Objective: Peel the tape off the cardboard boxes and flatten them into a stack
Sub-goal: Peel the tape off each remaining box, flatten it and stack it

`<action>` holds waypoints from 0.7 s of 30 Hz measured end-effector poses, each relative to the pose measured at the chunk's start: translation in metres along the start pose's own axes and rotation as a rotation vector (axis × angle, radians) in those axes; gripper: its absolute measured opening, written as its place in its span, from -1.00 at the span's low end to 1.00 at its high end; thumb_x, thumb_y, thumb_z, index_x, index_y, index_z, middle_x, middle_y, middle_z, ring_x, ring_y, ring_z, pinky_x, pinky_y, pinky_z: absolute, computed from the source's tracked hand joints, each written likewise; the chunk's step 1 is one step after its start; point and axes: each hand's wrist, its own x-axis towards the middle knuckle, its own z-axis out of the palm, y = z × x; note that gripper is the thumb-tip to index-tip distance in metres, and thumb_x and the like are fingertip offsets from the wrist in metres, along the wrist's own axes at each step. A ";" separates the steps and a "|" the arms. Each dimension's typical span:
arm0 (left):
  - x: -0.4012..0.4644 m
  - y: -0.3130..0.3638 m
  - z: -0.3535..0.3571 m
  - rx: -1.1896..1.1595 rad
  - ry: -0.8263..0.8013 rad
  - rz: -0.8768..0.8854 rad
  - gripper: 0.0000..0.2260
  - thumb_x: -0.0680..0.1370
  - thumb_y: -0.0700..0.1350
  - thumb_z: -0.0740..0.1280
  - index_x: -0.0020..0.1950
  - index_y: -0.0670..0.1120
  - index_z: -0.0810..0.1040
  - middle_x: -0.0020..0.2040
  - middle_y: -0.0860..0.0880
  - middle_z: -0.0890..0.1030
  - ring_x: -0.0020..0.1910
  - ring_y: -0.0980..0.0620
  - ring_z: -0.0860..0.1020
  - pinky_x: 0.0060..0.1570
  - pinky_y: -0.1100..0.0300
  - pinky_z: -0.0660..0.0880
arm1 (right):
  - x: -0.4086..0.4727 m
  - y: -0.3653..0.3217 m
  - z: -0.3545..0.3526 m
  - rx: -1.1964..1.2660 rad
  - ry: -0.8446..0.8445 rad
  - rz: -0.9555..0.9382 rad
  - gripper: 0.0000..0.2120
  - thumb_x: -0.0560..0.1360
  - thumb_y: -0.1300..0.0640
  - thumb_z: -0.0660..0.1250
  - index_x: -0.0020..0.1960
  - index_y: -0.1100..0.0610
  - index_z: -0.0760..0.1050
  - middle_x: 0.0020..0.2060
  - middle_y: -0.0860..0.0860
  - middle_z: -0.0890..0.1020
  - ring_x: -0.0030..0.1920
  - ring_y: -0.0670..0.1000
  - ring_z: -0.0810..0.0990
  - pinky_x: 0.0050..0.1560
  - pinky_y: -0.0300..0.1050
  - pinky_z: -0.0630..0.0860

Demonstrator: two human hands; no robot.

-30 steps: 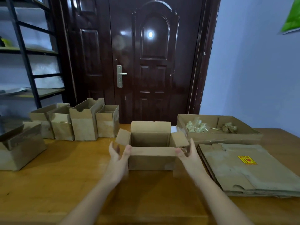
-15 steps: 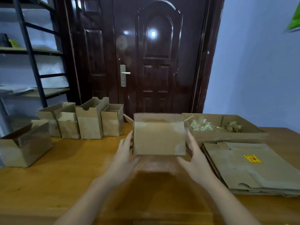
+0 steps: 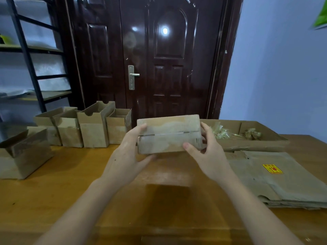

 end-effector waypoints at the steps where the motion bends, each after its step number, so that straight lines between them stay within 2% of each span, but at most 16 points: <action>1: 0.001 0.001 -0.002 0.012 -0.009 0.006 -0.22 0.45 0.36 0.37 0.57 0.39 0.05 0.47 0.30 0.29 0.26 0.50 0.33 0.15 0.30 0.50 | 0.001 -0.001 0.000 0.005 0.048 0.007 -0.26 0.51 -0.25 0.40 0.56 -0.06 0.19 0.38 -0.16 0.50 0.30 -0.13 0.52 0.27 -0.03 0.56; 4: 0.001 0.002 0.000 0.031 -0.031 -0.026 -0.26 0.42 0.56 0.22 0.55 0.37 0.17 0.50 0.25 0.26 0.32 0.29 0.35 0.22 0.16 0.50 | 0.007 0.003 0.001 -0.033 0.076 0.061 -0.50 0.56 -0.32 0.27 0.41 -0.15 0.32 0.18 -0.22 0.57 0.19 -0.11 0.56 0.17 0.00 0.57; 6: -0.001 0.002 0.005 0.028 -0.081 -0.064 -0.26 0.38 0.61 0.20 0.50 0.36 0.25 0.58 0.25 0.13 0.44 0.19 0.28 0.28 0.09 0.44 | 0.015 0.011 0.002 -0.058 0.032 0.118 -0.48 0.57 -0.38 0.19 0.43 -0.16 0.35 0.14 -0.24 0.55 0.20 -0.06 0.53 0.13 -0.02 0.50; 8: -0.004 0.002 0.012 0.043 -0.161 -0.091 -0.27 0.37 0.61 0.22 0.46 0.32 0.31 0.62 0.27 0.05 0.46 0.21 0.23 0.29 0.12 0.39 | 0.022 0.024 0.006 -0.069 -0.019 0.179 -0.44 0.56 -0.42 0.14 0.44 -0.14 0.39 0.19 -0.18 0.54 0.25 -0.04 0.50 0.11 -0.06 0.41; 12: -0.015 -0.001 0.028 0.072 -0.268 -0.085 -0.30 0.38 0.59 0.21 0.41 0.28 0.30 0.44 0.30 0.31 0.42 0.28 0.27 0.15 0.40 0.30 | 0.027 0.055 0.022 -0.036 -0.126 0.275 -0.44 0.58 -0.37 0.16 0.47 -0.11 0.43 0.34 -0.09 0.54 0.28 -0.04 0.47 0.14 -0.11 0.35; 14: -0.021 -0.006 0.028 0.058 -0.298 -0.051 -0.27 0.38 0.62 0.21 0.44 0.29 0.29 0.42 0.34 0.28 0.34 0.35 0.26 0.13 0.38 0.33 | 0.024 0.068 0.028 -0.007 -0.145 0.301 -0.42 0.58 -0.35 0.20 0.48 -0.06 0.42 0.37 -0.08 0.52 0.34 -0.03 0.46 0.18 -0.11 0.35; 16: -0.025 -0.013 0.024 0.052 -0.353 0.012 -0.20 0.33 0.63 0.28 0.49 0.33 0.26 0.43 0.41 0.21 0.38 0.39 0.18 0.24 0.31 0.32 | 0.020 0.077 0.030 0.046 -0.117 0.316 -0.43 0.58 -0.33 0.24 0.46 -0.04 0.41 0.36 -0.07 0.53 0.30 -0.05 0.48 0.11 -0.16 0.39; 19: -0.028 -0.021 0.017 0.140 -0.439 0.090 -0.17 0.36 0.43 0.48 0.53 0.40 0.16 0.42 0.45 0.14 0.39 0.37 0.14 0.32 0.26 0.29 | 0.017 0.077 0.029 0.093 -0.069 0.289 -0.55 0.60 -0.24 0.27 0.41 -0.07 0.42 0.30 -0.05 0.54 0.25 -0.03 0.52 -0.09 -0.28 0.44; 21: -0.030 -0.023 0.015 0.200 -0.406 0.136 -0.23 0.43 0.20 0.55 0.53 0.39 0.21 0.42 0.36 0.21 0.35 0.31 0.21 0.30 0.27 0.34 | 0.017 0.070 0.029 -0.013 -0.019 0.178 -0.64 0.61 -0.14 0.31 0.35 -0.05 0.47 0.24 -0.11 0.53 0.26 -0.05 0.50 0.03 -0.27 0.45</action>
